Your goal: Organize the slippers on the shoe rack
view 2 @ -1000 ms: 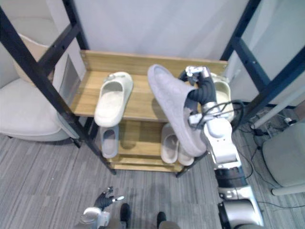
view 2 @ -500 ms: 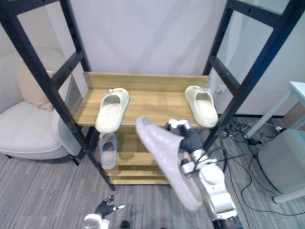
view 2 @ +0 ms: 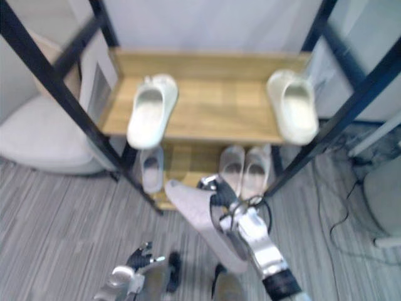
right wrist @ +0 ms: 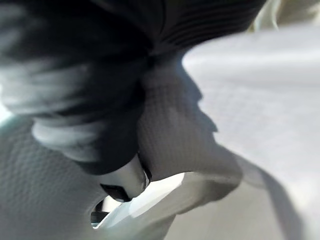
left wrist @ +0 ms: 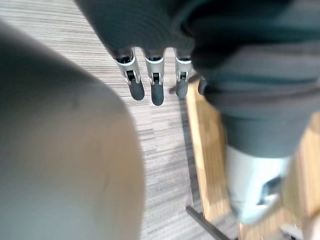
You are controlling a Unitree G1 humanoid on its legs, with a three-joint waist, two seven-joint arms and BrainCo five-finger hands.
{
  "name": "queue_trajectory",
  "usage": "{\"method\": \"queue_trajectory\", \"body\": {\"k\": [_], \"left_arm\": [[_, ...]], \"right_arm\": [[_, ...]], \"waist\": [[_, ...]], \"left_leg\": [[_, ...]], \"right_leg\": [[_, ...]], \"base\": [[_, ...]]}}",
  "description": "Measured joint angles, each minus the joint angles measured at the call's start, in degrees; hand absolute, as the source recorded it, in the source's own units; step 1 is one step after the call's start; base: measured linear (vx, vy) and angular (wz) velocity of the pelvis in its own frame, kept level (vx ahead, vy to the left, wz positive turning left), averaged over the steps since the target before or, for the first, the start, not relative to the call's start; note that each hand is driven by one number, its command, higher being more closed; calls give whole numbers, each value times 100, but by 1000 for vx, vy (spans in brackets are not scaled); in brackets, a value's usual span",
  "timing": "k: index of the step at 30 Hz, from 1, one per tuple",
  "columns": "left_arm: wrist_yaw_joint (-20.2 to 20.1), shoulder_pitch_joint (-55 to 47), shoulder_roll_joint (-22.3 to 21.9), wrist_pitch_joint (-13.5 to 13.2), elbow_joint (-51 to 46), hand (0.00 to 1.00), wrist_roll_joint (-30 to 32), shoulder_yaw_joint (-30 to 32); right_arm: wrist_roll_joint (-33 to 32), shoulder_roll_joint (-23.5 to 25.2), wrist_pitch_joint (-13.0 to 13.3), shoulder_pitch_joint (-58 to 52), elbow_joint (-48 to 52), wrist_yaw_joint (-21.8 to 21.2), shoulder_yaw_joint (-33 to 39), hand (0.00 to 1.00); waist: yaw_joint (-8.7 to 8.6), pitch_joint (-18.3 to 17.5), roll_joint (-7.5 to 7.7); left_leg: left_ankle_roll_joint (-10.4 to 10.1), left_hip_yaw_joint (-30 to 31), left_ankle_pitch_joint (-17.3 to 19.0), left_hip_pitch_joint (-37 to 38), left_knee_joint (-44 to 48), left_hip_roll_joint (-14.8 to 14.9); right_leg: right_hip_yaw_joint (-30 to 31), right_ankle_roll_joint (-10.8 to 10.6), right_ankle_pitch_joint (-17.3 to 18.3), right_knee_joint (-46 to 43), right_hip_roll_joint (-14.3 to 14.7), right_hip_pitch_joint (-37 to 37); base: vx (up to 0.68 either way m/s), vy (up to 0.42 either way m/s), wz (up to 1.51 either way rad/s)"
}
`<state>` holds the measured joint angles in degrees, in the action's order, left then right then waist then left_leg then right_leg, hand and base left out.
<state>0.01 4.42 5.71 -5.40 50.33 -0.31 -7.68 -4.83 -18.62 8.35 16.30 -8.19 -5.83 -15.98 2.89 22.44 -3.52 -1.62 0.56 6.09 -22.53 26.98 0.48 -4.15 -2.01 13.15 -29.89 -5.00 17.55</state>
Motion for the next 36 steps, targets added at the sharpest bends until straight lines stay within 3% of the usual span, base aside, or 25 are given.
{"method": "queue_trajectory", "body": {"k": [5,6,13,15,18,25,36], "left_arm": [[156,208,-24,-71,-307,0,-212,212],[248,306,-46,-107,-406,0,-234,234],[464,598,-260,-186,-860,0,-440,855],[537,725,-334,-199,-1142,0,-457,1128],[681,802,-325,-198,-1321,0,-465,1378],[890,619,-276,82,-1097,0,-435,1594],[1124,524,-406,69,-1287,0,-455,1556]], "right_arm": [[296,10,3,711,-61,535,61,100],[505,12,1,858,-63,754,212,100],[1166,24,-58,1599,-68,1545,344,100],[1405,32,-185,1977,-66,1776,527,100],[1683,32,-348,2430,-65,2011,689,100],[2286,-37,-787,3233,-55,2468,1067,100],[2513,-188,-1181,4883,-1223,2809,1127,100]], "waist": [[78,351,0],[80,426,-43],[206,586,-48],[336,691,-22],[375,783,36],[585,870,94],[794,871,97]], "left_leg": [[-5,24,-1,-788,425,1],[-4,19,185,-1175,969,-15],[14,59,868,-2498,2769,41],[6,75,1096,-2965,3397,100],[-32,86,1253,-3405,3871,109],[-104,194,1449,-4083,4484,187],[-251,383,1432,-4654,4652,153]], "right_leg": [[-129,57,42,-634,-130,842],[-139,62,273,-1171,-208,1191],[-115,54,973,-2894,-303,2420],[-113,60,1209,-3508,-313,2874],[-124,63,1398,-4033,-396,3312],[-212,109,1663,-4658,-416,3957],[-410,134,1791,-4915,-500,4461]], "base": [[-155,8,-2],[-80,17,10],[-106,11,1],[-91,-8,-8],[-86,-13,-1],[-31,-20,-2],[0,-15,5]]}}
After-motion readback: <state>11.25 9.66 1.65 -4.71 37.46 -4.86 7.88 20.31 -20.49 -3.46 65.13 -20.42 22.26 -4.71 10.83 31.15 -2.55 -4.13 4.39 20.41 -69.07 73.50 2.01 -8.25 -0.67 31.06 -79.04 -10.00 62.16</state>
